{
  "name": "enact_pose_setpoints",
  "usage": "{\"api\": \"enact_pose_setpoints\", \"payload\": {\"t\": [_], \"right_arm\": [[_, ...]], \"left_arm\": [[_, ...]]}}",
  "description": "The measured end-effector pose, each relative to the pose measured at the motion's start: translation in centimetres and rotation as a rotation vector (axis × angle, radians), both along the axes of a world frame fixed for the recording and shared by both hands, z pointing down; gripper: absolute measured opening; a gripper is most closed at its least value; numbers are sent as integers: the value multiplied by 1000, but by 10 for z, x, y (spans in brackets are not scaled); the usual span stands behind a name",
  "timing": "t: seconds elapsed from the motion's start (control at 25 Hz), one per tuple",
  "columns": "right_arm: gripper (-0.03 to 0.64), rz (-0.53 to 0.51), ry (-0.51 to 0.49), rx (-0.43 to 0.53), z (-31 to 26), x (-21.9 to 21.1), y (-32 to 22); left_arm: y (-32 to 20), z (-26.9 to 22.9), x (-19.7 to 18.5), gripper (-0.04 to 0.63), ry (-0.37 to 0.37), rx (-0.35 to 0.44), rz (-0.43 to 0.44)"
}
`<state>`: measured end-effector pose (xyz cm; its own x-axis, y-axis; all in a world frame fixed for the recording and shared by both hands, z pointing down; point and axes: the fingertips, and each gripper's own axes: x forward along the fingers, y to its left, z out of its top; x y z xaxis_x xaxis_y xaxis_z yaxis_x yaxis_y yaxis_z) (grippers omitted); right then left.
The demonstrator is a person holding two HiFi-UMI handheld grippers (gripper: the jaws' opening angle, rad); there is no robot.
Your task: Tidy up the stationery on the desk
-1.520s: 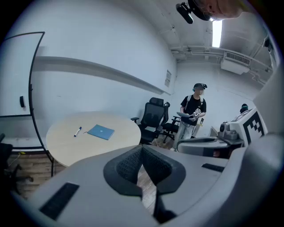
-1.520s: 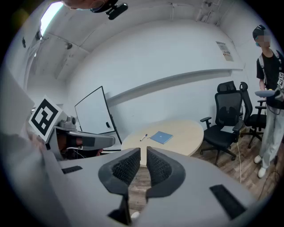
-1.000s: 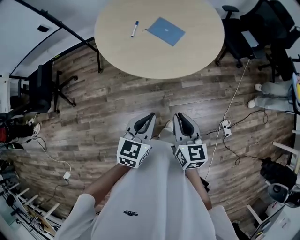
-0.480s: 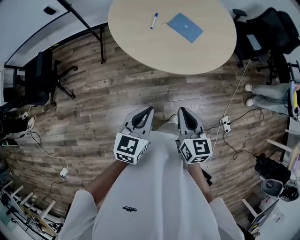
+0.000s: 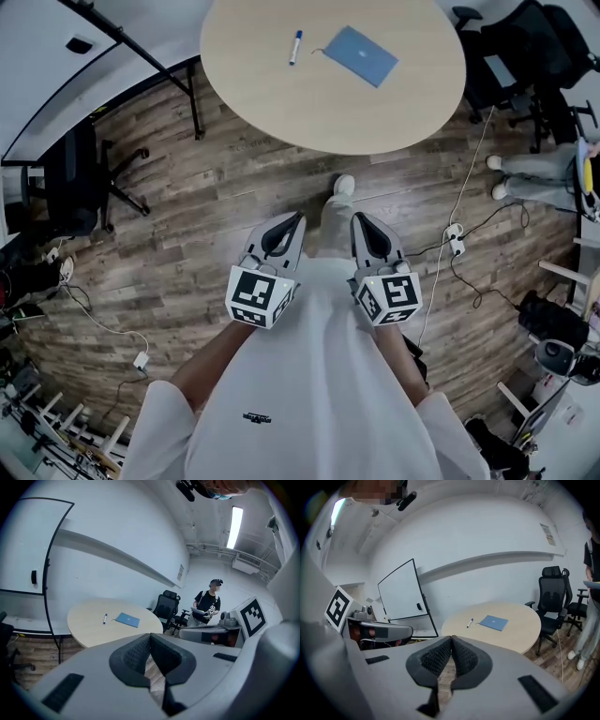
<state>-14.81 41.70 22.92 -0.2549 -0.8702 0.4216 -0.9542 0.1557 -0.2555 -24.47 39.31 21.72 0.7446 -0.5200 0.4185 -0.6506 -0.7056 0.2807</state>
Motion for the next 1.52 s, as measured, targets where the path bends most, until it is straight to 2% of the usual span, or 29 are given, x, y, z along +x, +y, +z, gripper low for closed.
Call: {"api": "enact_pose_setpoints", "payload": {"t": [0.16, 0.44, 0.64, 0.88, 1.08, 1.36, 1.52], "right_arm": [[34, -19, 12, 20, 0, 23, -41], [34, -61, 9, 18, 2, 82, -141], [34, -101, 20, 21, -6, 143, -201], [34, -143, 10, 34, -2, 187, -266], [34, -164, 9, 9, 7, 196, -299], [34, -135, 12, -40, 23, 208, -334], [34, -138, 32, -52, 33, 224, -348]], "left_arm": [[-36, 4, 28, 20, -21, -5, -3], [-135, 3, 90, 20, -58, -5, -33], [-195, 3, 160, 20, -64, -42, -44], [-256, 9, 221, 20, -91, -47, -39], [-289, 19, 224, 20, -110, -68, -72], [-324, 29, 226, 20, -118, -109, -66], [-339, 36, 240, 20, -123, -115, -59]]}}
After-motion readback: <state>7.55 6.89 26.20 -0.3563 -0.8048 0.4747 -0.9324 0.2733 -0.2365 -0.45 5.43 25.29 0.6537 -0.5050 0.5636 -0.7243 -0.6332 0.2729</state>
